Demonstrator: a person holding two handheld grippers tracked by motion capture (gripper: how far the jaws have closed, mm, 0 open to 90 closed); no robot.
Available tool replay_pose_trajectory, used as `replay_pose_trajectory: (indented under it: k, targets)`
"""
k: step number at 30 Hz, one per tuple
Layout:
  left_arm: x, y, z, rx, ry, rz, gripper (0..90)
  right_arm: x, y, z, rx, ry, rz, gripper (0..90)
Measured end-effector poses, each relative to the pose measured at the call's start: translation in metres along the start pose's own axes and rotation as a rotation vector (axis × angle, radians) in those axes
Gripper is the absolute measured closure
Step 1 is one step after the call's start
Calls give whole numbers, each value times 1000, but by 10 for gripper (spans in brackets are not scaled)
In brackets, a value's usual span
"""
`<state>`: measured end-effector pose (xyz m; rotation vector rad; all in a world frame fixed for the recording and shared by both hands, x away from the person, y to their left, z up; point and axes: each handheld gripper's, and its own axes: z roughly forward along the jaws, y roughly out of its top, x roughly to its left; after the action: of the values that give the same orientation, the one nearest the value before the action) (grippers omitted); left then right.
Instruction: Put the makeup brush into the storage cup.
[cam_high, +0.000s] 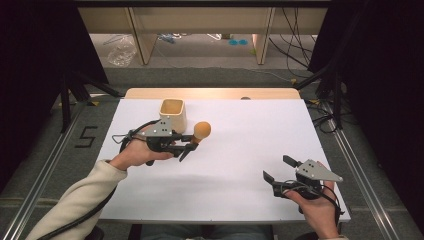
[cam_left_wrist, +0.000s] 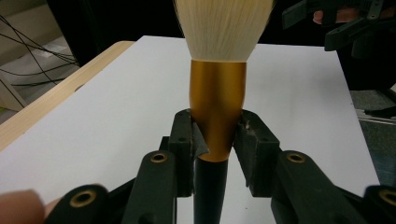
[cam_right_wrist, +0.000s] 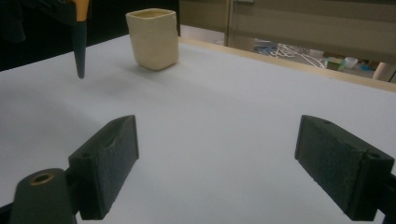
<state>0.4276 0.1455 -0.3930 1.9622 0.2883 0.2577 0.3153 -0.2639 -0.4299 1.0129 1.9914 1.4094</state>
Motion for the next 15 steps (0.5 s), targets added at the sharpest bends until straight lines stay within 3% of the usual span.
replay_pose_trajectory:
  k: [1, 7, 8, 15]
  targets:
    - [-1, 0, 0, 1, 1, -15, 690, 0, 0, 0, 1, -1, 0, 146]
    - [0, 0, -1, -4, 1, -1, 690, 0, 0, 0, 0, 0, -1, 146]
    - [-1, -1, -1, -5, 4, -17, 690, 0, 0, 0, 1, -1, -3, 146]
    - [1, 0, -3, -11, 8, -5, 690, 0, 0, 0, 2, -1, -1, 146]
